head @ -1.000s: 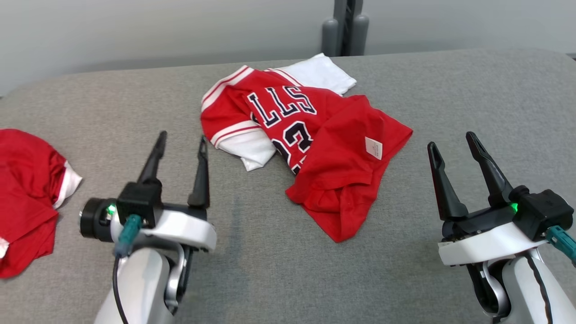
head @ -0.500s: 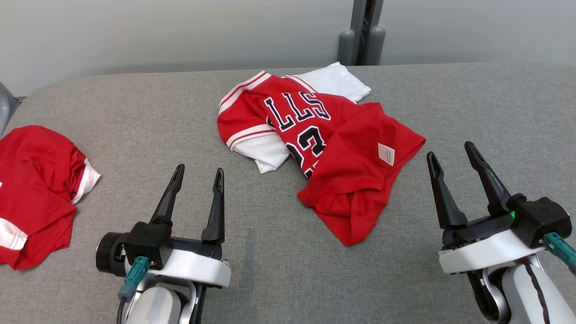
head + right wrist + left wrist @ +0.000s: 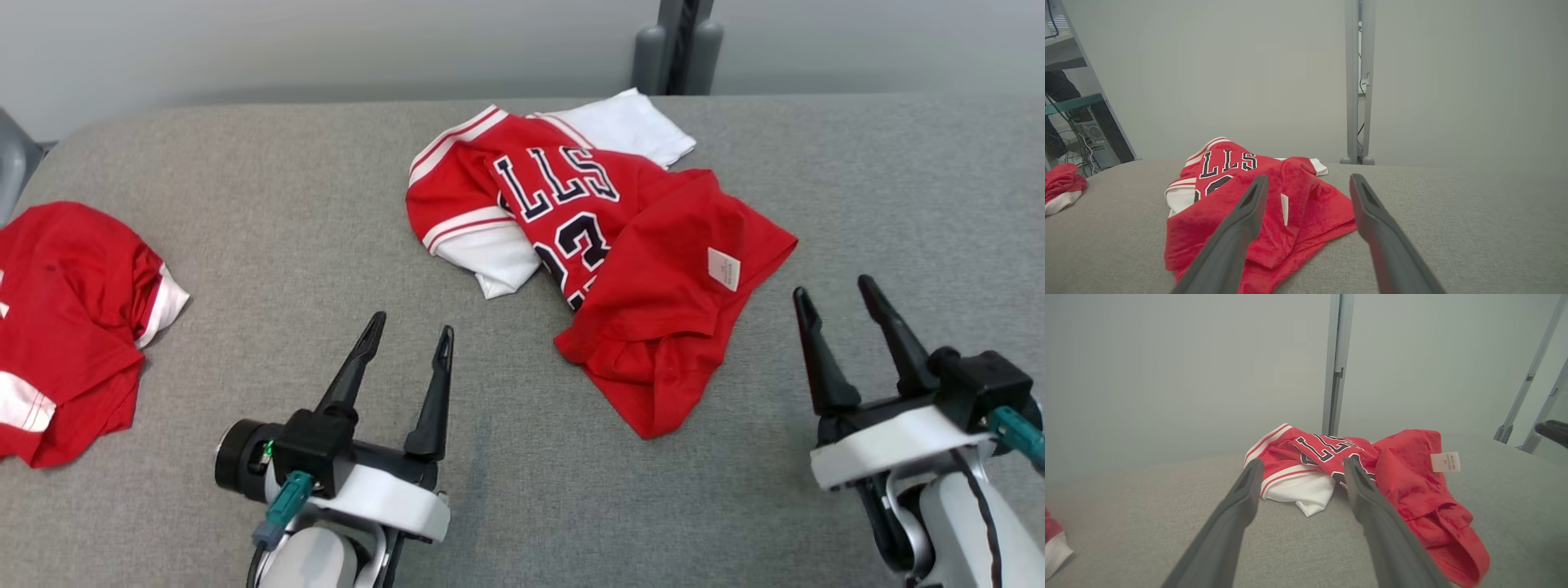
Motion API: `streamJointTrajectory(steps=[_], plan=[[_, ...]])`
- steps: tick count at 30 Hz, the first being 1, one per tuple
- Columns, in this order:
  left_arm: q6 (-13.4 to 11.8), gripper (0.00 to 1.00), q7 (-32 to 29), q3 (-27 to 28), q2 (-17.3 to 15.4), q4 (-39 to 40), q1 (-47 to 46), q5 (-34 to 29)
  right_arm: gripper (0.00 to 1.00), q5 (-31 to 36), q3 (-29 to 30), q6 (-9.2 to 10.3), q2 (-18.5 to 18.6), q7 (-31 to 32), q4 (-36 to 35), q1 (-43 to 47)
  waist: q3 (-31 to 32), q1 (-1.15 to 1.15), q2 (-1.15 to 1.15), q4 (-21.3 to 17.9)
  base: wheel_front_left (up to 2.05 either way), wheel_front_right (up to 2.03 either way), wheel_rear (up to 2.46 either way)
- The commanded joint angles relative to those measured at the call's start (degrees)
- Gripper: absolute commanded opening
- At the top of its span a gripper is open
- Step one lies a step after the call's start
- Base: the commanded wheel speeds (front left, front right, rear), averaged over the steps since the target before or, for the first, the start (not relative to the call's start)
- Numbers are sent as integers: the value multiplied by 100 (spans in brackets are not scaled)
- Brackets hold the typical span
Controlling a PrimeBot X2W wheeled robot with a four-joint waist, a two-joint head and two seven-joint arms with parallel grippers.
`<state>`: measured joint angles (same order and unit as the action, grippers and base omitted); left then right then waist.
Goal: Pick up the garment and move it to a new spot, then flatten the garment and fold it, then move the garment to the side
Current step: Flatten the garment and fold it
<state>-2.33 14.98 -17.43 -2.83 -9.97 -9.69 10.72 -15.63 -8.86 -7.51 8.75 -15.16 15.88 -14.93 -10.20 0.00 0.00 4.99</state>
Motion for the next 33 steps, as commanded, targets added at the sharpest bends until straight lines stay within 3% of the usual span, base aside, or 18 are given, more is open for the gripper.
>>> streamJointTrajectory(steps=[1, 18, 19, 20, 21, 33], plan=[[10, 100, 17, -11, -23, -15, -111, 48, 100, -16, -30, 3, 24, -11, 115, -162, -150, 0, 0, 119, 0, 0, 0], [-198, 100, 18, -284, -16, 38, -473, 256, 100, -154, -180, 3, 265, -11, 1176, -1034, -704, 0, 0, 705, 0, 0, 0], [-209, 100, 18, -298, -15, 43, -489, 259, 94, -181, -200, 3, 270, -12, 1231, -1057, -721, 0, 0, 731, 0, 0, 0], [-217, 100, 18, -310, -17, 46, -498, 268, 30, -216, -230, 3, 276, -11, 1292, -1077, -734, 0, 0, 756, 0, 0, 0], [-223, 100, 18, -313, -16, 50, -498, 283, 0, -225, -264, 3, 287, -12, 1333, -1111, -743, 0, 0, 775, 0, 0, 0], [-261, 100, 18, -232, -17, -15, -377, 286, 0, -278, -295, 4, 327, -11, 1194, -980, -535, 0, 0, 670, 0, 0, 0]])
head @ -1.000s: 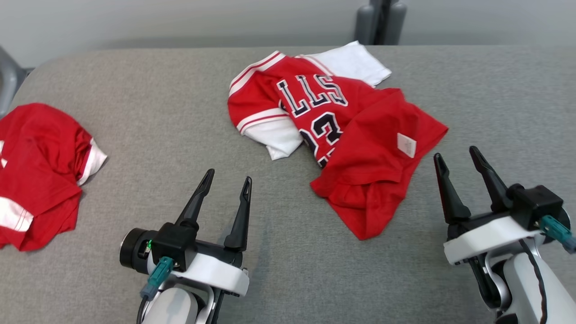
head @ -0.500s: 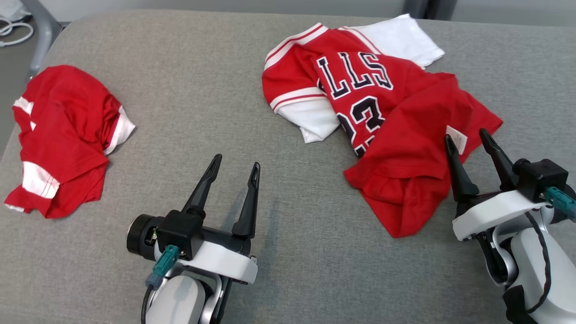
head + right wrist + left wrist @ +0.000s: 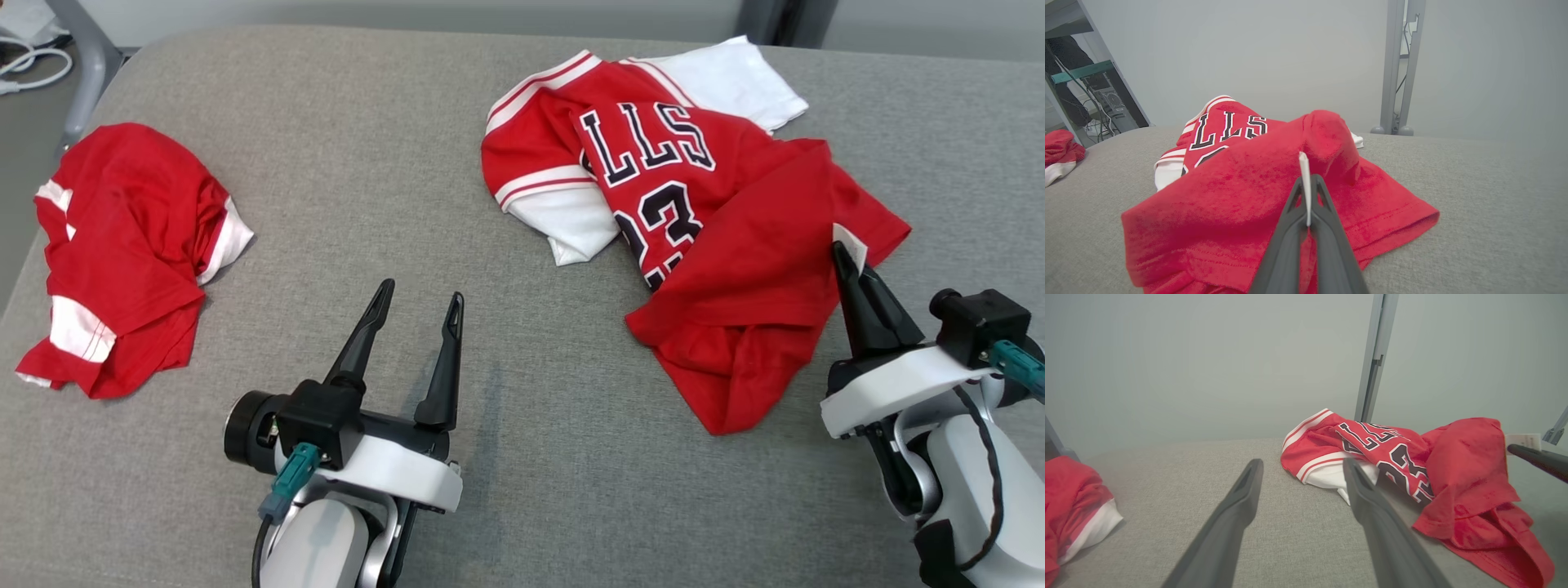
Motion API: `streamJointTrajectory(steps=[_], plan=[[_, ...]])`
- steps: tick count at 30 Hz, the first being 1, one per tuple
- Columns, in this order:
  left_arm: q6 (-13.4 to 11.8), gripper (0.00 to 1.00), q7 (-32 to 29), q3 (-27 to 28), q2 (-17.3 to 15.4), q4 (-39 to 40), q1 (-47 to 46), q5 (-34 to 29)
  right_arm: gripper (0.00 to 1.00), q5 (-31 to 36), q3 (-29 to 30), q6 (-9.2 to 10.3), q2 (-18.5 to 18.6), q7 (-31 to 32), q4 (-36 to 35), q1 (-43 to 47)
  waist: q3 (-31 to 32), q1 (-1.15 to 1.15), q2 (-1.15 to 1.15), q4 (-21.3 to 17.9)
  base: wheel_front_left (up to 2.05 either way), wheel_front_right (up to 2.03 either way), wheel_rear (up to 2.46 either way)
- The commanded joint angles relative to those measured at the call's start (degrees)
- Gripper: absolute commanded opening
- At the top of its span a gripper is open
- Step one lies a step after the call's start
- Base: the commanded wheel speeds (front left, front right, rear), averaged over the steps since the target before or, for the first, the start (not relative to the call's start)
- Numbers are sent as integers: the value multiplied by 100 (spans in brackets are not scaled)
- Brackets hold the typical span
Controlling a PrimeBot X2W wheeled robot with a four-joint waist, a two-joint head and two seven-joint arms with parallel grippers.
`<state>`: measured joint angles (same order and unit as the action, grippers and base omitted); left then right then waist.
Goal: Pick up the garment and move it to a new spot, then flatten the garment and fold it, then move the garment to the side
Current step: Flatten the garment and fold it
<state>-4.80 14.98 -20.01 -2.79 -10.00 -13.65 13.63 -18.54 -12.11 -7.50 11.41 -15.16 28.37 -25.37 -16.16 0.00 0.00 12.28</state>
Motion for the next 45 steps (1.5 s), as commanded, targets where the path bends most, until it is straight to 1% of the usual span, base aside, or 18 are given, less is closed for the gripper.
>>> streamJointTrajectory(steps=[1, 5, 8, 12, 15, 16, 21, 25, 29, 32, 36, 37, 38, 42, 45], plan=[[-7, 100, 18, 32, -21, -22, 38, -4, 0, 26, 58, 2, 80, -12, -118, 98, 103, 0, 0, -97, 0, 0, 0], [14, 100, 18, 74, -21, -48, 82, -15, 0, 33, 185, 3, 202, -12, -387, 202, 242, 0, 0, -271, 0, 0, 0], [42, 100, 18, 104, -20, -58, 128, -14, 0, 76, 318, 3, 411, -11, -626, 254, 341, 0, 0, -399, 0, 0, 0], [60, 100, 18, 109, -20, -74, 134, 10, 0, 109, 539, 3, 804, -11, -857, 203, 441, 0, 0, -518, 0, 0, 0], [70, 100, 18, 90, -20, -84, 143, 32, 0, 66, 599, 3, 1161, 76, -945, 20, 477, 0, 0, -558, 0, 0, 0], [70, 100, 18, 90, -20, -84, 143, 32, 0, 66, 599, 3, 1161, 76, -945, 20, 477, 0, 0, -558, 0, 0, 0], [70, 100, 18, 19, -23, -48, 52, 87, 0, -9, 539, 3, 1740, 464, -903, -402, 417, 0, 0, -481, 0, 0, 0], [56, 100, 18, -62, -20, -33, 34, 133, 0, -55, 261, 3, 2147, 689, -692, -801, 305, 0, 0, -333, 0, 0, 0], [26, 100, 18, -135, -20, -16, -27, 190, 0, 65, -10, 3, 2476, 695, -278, -1248, 166, 0, 0, -154, 0, 0, 0], [5, 100, 18, -181, -20, -11, -88, 202, 0, 100, -84, 3, 2522, 622, 193, -1571, 78, 0, 0, -49, 0, 0, 0], [-23, 100, 18, -215, -19, -21, -107, 211, 0, 211, -190, 3, 2443, 520, 921, -1865, 22, 0, 0, 20, 0, 0, 0], [-24, 100, 18, -219, -19, -25, -107, 208, 71, 251, -181, 3, 2400, 462, 1092, -1906, 22, 0, 0, 26, 0, 0, 0], [-21, 100, 18, -211, -19, -36, -92, 195, 100, 252, -125, 3, 2256, 341, 1422, -1936, 31, 0, 0, 17, 0, 0, 0], [-20, 100, 18, -154, -19, -68, -67, 127, 100, 258, -210, 3, 2006, 124, 1753, -1850, 94, 0, 0, -83, 0, 0, 0], [22, 100, 18, -108, -20, -116, 5, 89, 100, 167, -251, 3, 1814, 20, 1786, -1691, 228, 0, 0, -217, 0, 0, 0]])
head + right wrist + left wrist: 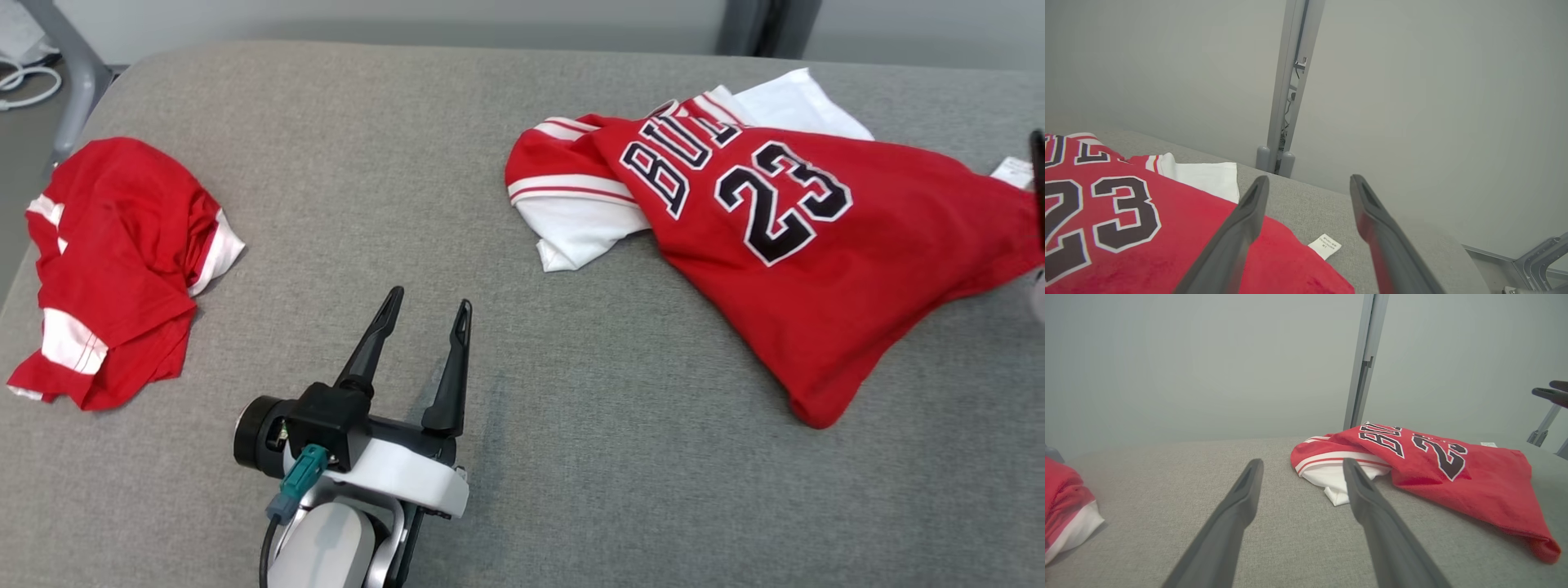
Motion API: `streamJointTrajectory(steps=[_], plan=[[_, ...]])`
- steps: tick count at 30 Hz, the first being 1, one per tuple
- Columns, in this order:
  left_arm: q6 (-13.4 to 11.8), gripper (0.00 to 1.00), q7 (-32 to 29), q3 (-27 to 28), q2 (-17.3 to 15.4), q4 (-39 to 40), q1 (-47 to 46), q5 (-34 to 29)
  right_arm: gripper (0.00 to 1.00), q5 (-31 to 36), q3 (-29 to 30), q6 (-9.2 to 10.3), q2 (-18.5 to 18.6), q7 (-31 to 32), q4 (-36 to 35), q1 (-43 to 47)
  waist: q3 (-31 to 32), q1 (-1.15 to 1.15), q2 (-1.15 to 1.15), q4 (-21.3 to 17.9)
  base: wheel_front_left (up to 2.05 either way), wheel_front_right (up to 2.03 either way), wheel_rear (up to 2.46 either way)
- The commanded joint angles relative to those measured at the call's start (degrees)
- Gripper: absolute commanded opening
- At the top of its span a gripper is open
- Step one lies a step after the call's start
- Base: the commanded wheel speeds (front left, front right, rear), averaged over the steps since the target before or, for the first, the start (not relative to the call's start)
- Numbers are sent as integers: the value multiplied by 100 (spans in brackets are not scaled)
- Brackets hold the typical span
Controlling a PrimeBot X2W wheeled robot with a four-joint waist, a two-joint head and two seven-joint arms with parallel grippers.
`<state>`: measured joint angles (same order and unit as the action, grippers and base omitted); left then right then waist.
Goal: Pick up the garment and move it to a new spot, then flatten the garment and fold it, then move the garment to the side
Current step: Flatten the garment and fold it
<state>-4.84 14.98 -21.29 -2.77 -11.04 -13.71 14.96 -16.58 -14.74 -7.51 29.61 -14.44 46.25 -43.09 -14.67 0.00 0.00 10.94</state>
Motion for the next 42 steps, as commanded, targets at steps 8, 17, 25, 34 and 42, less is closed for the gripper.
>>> streamJointTrajectory(steps=[8, 17, 25, 34, 42], plan=[[108, 100, 18, 187, -23, -22, 174, -27, 100, -186, 225, 4, -418, -78, -985, 815, 490, 0, 0, -484, 0, 0, 0], [168, 100, 18, 421, -21, 134, 420, 16, 100, 85, 740, 4, -1042, -80, -2635, 1987, 788, 0, 0, -824, 0, 0, 0], [146, 100, 18, 600, -21, 271, 525, 53, 100, 448, 953, 4, -1606, -81, -3696, 2878, 794, 0, 0, -1086, 0, 0, 0], [184, 100, 18, 737, -23, 212, 477, -69, 100, 630, 839, 4, -1888, -81, -3826, 3215, 769, 0, 0, -1336, 0, 0, 0], [247, 100, 18, 788, -21, 199, 471, -105, 100, 599, 823, 4, -1940, -81, -3716, 3230, 745, 0, 0, -1347, 0, 0, 0]])
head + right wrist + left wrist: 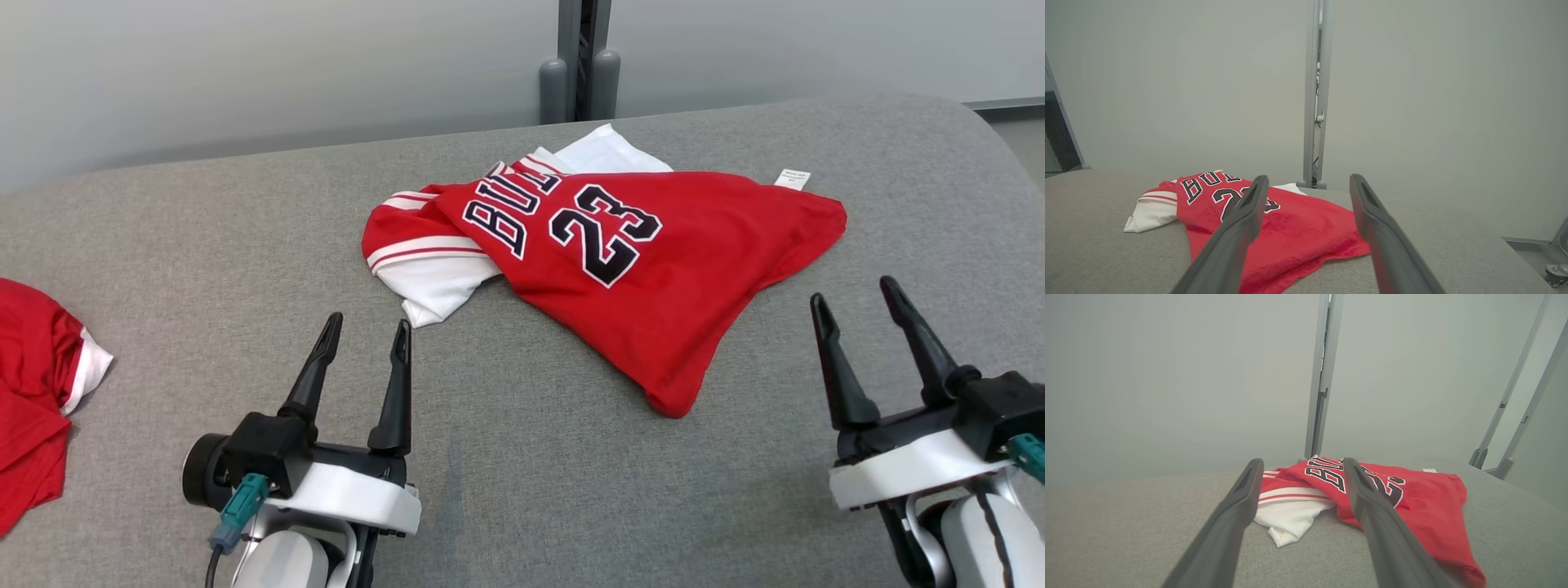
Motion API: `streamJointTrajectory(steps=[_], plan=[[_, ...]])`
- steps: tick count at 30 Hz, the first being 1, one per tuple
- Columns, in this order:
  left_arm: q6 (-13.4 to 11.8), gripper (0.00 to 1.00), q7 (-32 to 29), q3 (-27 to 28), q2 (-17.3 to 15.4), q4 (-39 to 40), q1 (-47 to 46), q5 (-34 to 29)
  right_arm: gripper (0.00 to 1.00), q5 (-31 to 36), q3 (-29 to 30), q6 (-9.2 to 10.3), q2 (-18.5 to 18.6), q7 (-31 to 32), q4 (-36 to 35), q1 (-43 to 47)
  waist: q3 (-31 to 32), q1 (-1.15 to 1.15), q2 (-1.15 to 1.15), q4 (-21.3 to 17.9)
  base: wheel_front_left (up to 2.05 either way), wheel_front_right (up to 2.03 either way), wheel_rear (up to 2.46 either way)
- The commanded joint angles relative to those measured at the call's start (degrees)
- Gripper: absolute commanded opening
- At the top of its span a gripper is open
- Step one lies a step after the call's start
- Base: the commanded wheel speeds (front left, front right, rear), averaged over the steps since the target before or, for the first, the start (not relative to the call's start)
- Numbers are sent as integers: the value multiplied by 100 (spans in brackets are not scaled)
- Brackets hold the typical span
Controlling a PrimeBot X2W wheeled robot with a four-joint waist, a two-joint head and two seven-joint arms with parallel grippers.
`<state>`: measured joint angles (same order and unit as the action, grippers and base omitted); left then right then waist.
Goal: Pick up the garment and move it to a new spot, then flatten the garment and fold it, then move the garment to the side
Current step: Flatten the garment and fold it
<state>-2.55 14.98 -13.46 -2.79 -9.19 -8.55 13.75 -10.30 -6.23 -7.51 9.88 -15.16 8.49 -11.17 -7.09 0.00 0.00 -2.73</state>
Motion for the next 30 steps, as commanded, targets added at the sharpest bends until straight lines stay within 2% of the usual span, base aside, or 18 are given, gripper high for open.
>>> streamJointTrajectory(steps=[1, 5, 6, 12, 26, 27, 28, 29, 30], plan=[[15, 100, 18, -18, -20, 16, -38, 31, 100, -61, -79, 4, 41, -11, 137, 77, -22, 0, 0, 34, 0, 0, 0], [26, 100, 18, -110, -20, -9, -46, 49, 100, -206, -324, 4, 140, -10, 487, 94, -65, 0, 0, 99, 0, 0, 0], [40, 100, 18, -171, -22, -26, -84, 45, 100, -345, -580, 4, 182, -10, 805, 71, -113, 0, 0, 161, 0, 0, 0], [11, 100, 18, -270, -22, -53, -183, 10, 100, -637, -1313, 4, 301, -10, 1505, -200, -304, 0, 0, 428, 0, 0, 0], [-106, 100, 18, -403, -20, -11, -318, 120, 100, -661, -1907, 4, 446, -10, 2462, -811, -638, 0, 0, 1004, 0, 0, 0], [-106, 100, 18, -402, -19, -11, -314, 118, 94, -625, -1899, 4, 445, -11, 2591, -855, -644, 0, 0, 1017, 0, 0, 0], [-109, 100, 18, -399, -19, -14, -311, 116, 43, -625, -1856, 4, 422, -11, 2735, -896, -644, 0, 0, 1025, 0, 0, 0], [-112, 100, 18, -392, -20, -19, -305, 115, 0, -605, -1778, 4, 410, -10, 2819, -958, -641, 0, 0, 1025, 0, 0, 0], [-119, 100, 18, -383, -19, -26, -297, 111, 0, -573, -1700, 4, 400, -10, 2895, -1004, -632, 0, 0, 1018, 0, 0, 0]])
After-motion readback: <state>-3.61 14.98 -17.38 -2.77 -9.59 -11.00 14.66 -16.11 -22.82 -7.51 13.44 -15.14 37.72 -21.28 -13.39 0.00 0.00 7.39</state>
